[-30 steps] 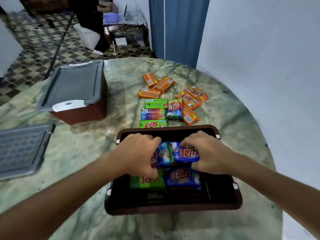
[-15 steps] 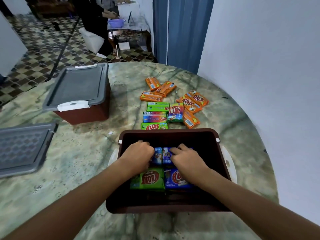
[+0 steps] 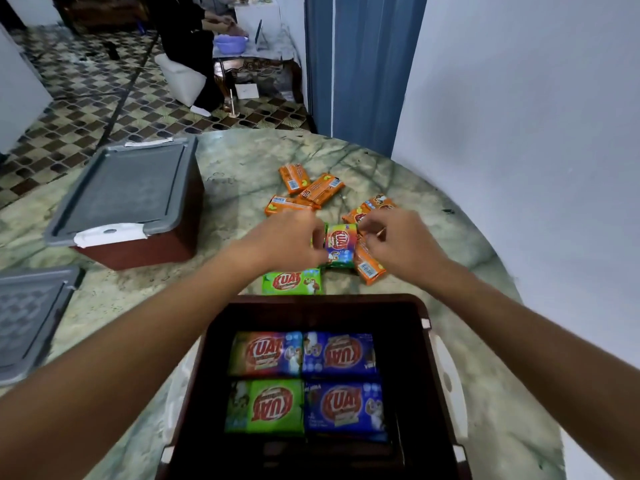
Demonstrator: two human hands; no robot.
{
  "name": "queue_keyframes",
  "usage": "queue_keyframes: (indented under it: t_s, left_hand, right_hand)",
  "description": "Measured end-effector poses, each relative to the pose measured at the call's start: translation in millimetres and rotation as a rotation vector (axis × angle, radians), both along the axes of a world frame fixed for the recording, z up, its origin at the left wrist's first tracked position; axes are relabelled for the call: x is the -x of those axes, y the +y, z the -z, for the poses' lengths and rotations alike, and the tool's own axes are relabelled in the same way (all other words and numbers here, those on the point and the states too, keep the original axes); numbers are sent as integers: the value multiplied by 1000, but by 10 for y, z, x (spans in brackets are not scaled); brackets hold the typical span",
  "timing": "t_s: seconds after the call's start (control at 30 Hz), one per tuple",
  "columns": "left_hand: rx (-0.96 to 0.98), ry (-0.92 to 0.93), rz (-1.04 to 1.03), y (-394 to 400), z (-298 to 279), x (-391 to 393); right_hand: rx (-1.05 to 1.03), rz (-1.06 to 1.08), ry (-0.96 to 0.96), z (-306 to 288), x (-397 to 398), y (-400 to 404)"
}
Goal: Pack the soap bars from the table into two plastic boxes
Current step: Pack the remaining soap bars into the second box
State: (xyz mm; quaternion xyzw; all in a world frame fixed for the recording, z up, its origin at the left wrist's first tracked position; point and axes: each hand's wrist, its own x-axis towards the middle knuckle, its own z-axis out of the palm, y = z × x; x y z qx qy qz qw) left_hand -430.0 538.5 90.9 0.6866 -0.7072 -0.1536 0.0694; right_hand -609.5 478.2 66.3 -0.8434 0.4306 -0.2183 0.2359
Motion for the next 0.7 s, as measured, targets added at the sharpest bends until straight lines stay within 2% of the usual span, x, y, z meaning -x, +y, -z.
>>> queue_keyframes:
  t_s: [0.07,0.13,0.2,0.37,0.5,0.6,0.7]
  left_hand:
    - [23,-164,1,-417,195,7]
    - [-93,-388,107,-796,468,-1]
    - [-199,-468,204,-1065,737,-42]
    - [-304,-402,258,-1394,1128,-13]
    - [-218,-316,241,-1457,1206,20]
    - [-130,-139,146,-1376,1069,14]
    - [41,47,13,-1135,670,-27]
  right_hand:
    - [-128,84,163,232,1,-403]
    - [-259,88,309,498,-19,-645]
    - [-328,72,394,726,-61,-719]
    - [-202,48,572,1113,-240,-842]
    - [-121,10,584,1155,-291,-856]
    - [-183,25,531,1062,-216,-851]
    - [-230,49,427,790,-107,-778]
